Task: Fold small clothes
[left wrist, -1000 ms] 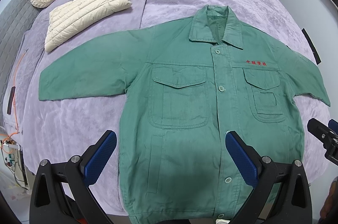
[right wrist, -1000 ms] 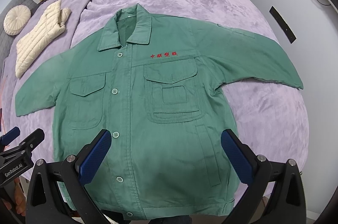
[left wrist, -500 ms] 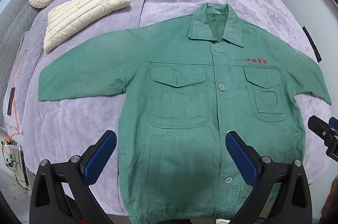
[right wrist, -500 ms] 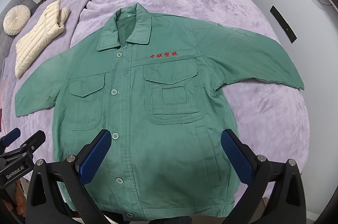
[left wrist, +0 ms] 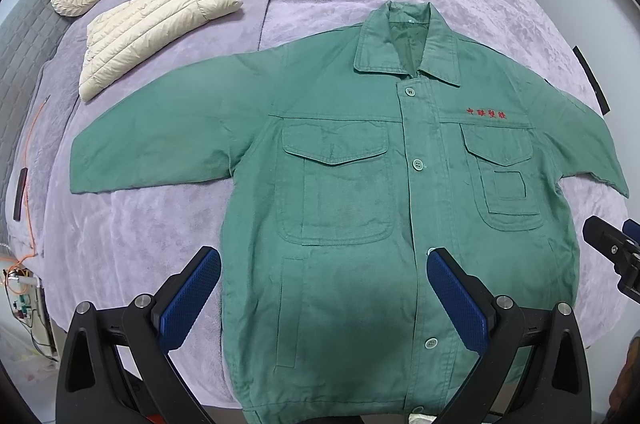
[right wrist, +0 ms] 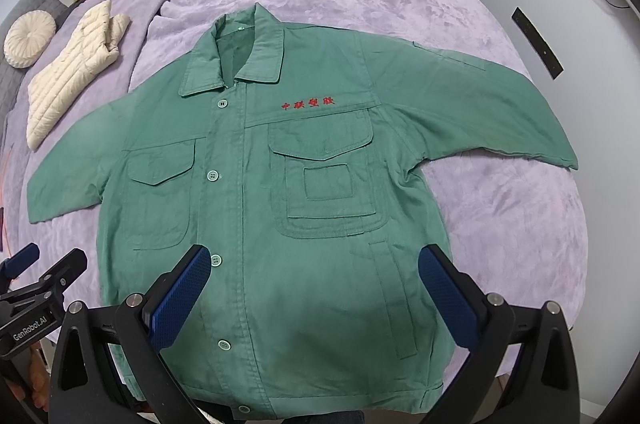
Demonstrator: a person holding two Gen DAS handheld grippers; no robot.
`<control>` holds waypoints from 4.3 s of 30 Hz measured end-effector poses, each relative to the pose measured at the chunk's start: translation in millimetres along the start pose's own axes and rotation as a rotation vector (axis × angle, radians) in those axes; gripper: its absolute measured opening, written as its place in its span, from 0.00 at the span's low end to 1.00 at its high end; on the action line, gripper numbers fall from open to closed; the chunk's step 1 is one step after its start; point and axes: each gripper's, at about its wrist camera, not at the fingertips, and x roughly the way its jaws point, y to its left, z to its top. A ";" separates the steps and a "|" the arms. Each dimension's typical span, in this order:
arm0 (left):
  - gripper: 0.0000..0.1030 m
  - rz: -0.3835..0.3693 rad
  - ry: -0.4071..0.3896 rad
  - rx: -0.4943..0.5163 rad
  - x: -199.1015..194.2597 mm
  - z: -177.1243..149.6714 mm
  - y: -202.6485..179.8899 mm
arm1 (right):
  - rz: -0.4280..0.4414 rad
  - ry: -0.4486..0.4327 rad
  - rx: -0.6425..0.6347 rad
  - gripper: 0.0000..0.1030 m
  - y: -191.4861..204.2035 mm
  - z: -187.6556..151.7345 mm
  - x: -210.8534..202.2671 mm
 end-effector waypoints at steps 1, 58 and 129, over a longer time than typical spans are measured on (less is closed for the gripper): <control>1.00 0.000 0.001 0.000 0.2 0.4 0.0 | 0.000 -0.001 0.000 1.00 -0.1 0.3 -0.8; 0.92 -0.182 -0.224 -0.855 199.1 31.6 412.2 | 0.086 0.214 -0.311 1.00 257.6 -19.3 76.3; 1.00 0.029 -0.064 -0.059 58.5 132.5 104.0 | 0.314 -0.121 0.228 0.11 14.4 126.1 176.3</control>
